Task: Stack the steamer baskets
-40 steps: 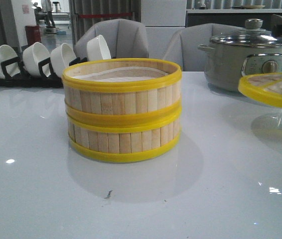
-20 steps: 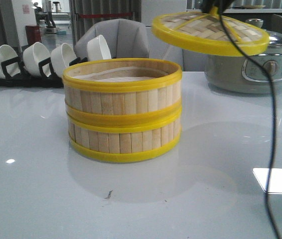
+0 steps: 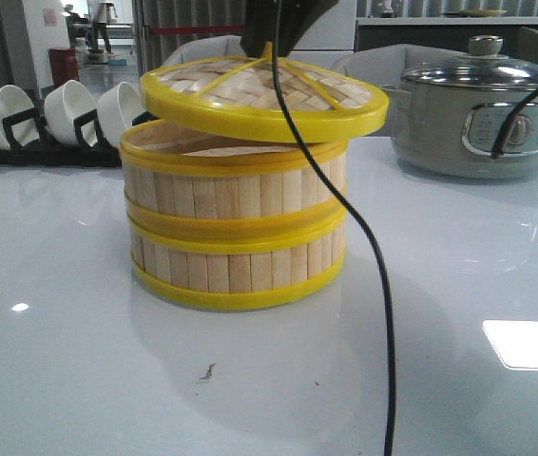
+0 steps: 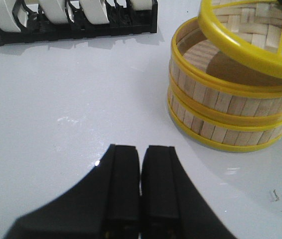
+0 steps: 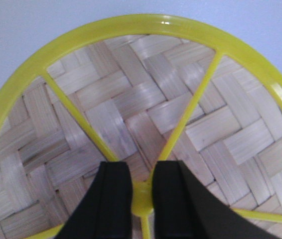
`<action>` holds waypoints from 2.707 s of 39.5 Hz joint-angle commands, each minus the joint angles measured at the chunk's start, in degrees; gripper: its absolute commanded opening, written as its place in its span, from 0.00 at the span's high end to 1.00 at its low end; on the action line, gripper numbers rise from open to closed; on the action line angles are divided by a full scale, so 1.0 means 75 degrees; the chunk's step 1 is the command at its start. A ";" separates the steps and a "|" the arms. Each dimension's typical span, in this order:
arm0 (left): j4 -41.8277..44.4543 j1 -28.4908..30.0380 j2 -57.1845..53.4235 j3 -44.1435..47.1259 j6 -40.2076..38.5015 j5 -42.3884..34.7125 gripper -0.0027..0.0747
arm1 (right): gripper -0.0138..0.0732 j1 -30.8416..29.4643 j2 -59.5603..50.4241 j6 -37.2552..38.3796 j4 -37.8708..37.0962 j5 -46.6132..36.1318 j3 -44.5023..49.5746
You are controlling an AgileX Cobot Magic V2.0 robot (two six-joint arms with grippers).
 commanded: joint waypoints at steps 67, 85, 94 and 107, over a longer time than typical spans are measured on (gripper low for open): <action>-0.0021 0.0018 0.0007 -0.0220 -0.0064 -0.0634 0.86 | 0.34 0.0289 -0.0019 -0.0136 0.0007 -0.1229 -0.0499; -0.0021 0.0018 0.0007 -0.0220 -0.0064 -0.0634 0.86 | 0.34 -0.0515 -0.1168 -0.0136 -0.1020 -0.1730 -0.0199; -0.0021 0.0018 0.0007 -0.0220 -0.0064 -0.0634 0.86 | 0.34 -0.1883 -0.2808 -0.0136 -0.1020 -0.2652 0.1745; -0.0021 0.0018 0.0007 -0.0220 -0.0064 -0.0634 0.86 | 0.34 -0.3401 -0.6135 -0.0136 -0.1020 -0.5528 0.6347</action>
